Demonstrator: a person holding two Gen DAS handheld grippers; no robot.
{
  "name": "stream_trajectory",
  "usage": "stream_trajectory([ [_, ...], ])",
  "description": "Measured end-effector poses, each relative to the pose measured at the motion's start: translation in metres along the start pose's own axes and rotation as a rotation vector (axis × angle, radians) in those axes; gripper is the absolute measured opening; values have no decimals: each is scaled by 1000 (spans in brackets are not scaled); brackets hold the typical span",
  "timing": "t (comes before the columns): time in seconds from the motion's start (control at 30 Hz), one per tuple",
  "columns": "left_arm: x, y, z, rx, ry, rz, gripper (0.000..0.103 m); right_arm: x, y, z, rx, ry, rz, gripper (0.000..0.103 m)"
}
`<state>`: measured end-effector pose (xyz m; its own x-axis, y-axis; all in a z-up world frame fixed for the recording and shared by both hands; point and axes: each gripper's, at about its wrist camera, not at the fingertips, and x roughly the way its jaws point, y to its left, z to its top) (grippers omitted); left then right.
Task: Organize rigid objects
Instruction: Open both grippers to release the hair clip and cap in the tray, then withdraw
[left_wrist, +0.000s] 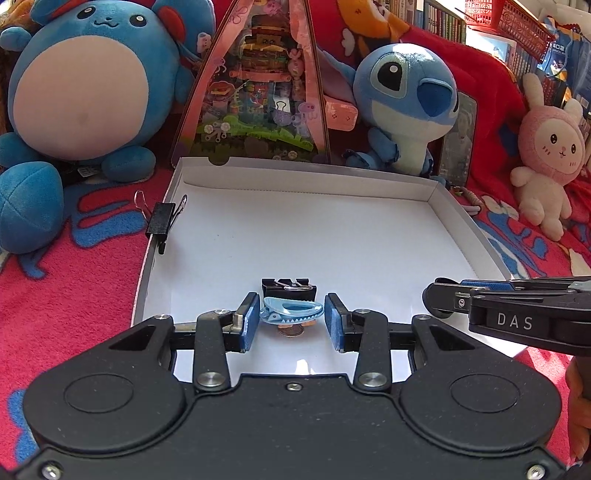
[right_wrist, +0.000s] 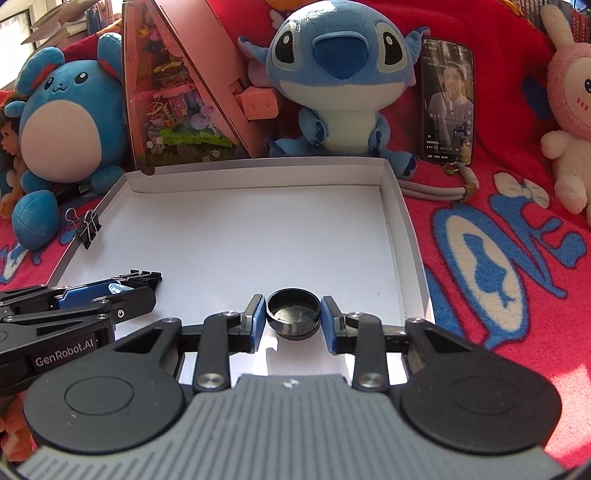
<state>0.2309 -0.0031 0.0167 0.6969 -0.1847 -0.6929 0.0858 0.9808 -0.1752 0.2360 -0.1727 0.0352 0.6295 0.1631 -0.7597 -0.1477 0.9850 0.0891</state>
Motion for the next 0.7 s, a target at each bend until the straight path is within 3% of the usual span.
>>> stream_trajectory([
  [0.7,5,0,0,-6,-17,4,37,4,3,-1,-20,2,-10,38],
])
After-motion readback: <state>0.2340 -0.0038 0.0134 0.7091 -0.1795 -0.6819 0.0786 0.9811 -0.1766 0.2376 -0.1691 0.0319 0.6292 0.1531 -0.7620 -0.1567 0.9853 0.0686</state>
